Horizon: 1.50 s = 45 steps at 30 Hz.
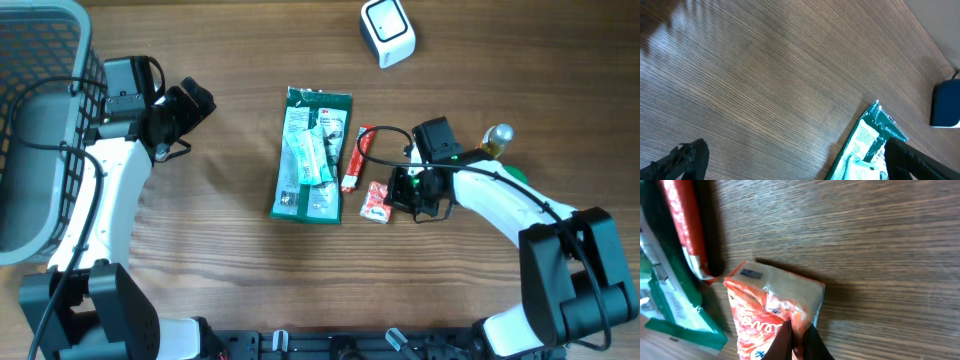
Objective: Scan the item barcode
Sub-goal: 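Lift the red-white box with the right gripper to the scanner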
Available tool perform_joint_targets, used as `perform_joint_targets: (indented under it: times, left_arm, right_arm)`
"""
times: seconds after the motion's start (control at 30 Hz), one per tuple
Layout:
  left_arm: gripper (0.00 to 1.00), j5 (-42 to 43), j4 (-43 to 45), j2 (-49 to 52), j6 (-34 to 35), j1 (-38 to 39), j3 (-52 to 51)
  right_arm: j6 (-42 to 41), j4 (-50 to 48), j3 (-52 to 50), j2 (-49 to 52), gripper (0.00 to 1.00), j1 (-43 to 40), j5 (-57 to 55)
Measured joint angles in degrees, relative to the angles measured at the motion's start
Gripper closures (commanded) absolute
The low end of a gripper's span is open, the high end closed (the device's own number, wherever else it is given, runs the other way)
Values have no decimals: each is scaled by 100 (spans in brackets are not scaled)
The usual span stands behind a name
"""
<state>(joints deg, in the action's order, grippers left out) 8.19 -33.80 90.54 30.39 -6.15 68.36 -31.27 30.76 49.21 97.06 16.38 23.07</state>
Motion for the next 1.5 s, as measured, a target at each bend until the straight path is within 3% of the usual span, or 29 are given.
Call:
perform_joint_targets:
  times: [0.33, 0.57, 0.7, 1.5]
  left_arm:
    - [0, 0, 0, 0, -2, 0, 0]
    - [0, 0, 0, 0, -2, 0, 0]
    - [0, 0, 0, 0, -2, 0, 0]
    - [0, 0, 0, 0, -2, 0, 0]
  right_arm:
    - [1364, 225, -28, -1106, 96, -800, 2267]
    - [2745, 262, -28, -1377, 96, -1130, 5294]
    - [3226, 310, -28, -1379, 96, -1128, 6330]
    - [3764, 1088, -31, -1491, 96, -1010, 6627]
